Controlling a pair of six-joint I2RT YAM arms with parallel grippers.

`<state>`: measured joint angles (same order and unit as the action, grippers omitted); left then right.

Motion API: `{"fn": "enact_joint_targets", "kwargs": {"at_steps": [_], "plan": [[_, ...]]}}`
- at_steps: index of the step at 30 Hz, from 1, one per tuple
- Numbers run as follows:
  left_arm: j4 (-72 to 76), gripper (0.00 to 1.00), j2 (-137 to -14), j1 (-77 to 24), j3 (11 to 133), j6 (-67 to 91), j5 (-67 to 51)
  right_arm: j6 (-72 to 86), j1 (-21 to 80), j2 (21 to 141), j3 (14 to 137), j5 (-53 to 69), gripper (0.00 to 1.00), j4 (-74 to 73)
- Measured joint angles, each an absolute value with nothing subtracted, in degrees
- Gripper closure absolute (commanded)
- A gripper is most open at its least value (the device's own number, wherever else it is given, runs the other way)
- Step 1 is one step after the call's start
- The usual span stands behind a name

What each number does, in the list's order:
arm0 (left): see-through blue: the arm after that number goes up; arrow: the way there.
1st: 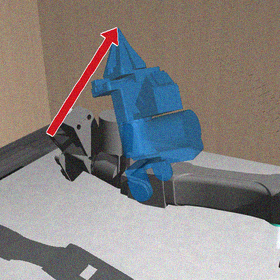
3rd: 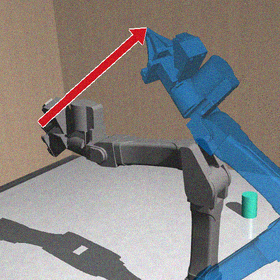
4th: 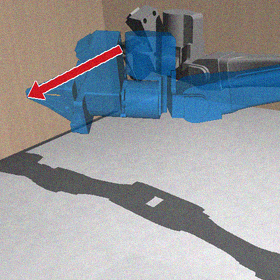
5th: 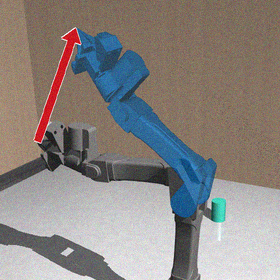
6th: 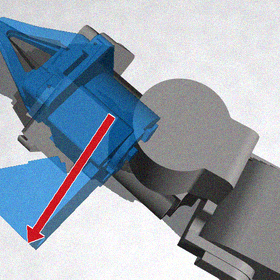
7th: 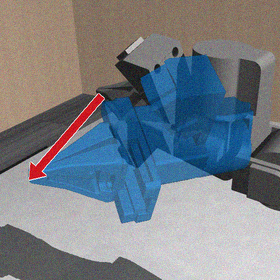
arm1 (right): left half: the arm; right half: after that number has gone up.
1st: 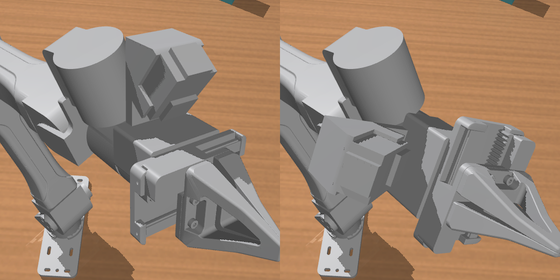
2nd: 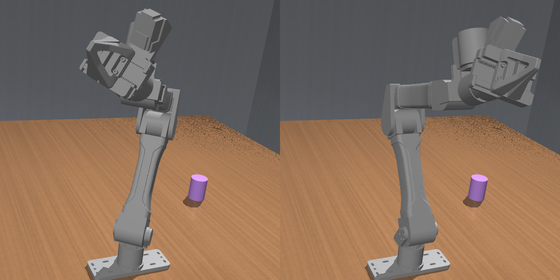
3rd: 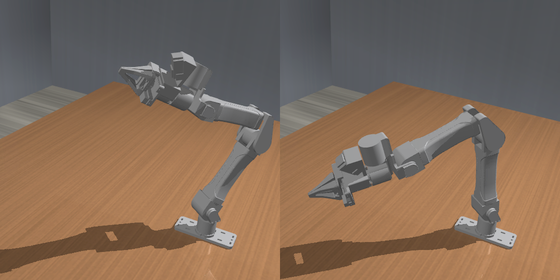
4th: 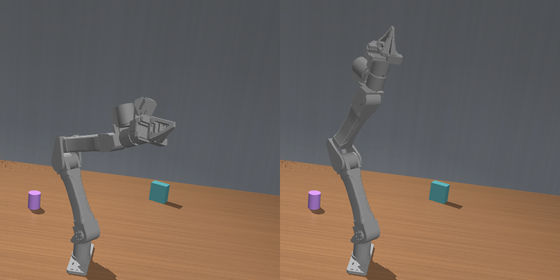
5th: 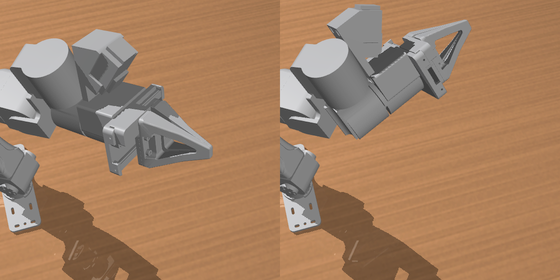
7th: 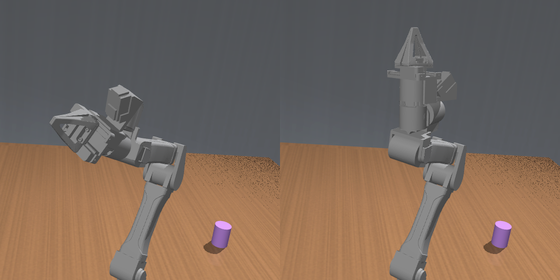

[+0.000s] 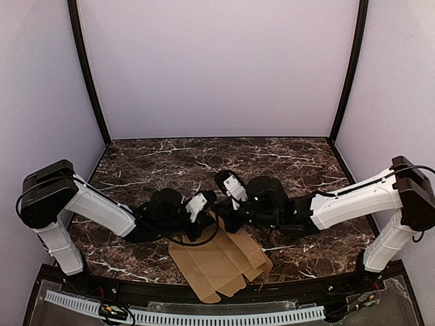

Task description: Fold the paper box

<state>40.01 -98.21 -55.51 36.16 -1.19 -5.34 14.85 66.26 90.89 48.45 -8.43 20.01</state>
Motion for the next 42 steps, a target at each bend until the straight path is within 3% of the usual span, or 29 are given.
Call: {"fn": "enact_joint_targets", "kwargs": {"at_steps": [13,31,42], "plan": [[43.29,0.92,-99.92,-55.51,34.83,1.17,-4.64,16.05,65.78,96.01,48.75,-7.42,1.00,23.66],[46.98,0.72,-101.34,-56.62,33.69,3.46,0.16,17.52,65.63,97.51,47.77,-7.27,1.00,25.50],[49.60,0.71,-102.87,-57.43,32.36,4.21,3.55,18.92,65.63,97.76,47.72,-7.20,1.00,25.78]]}}
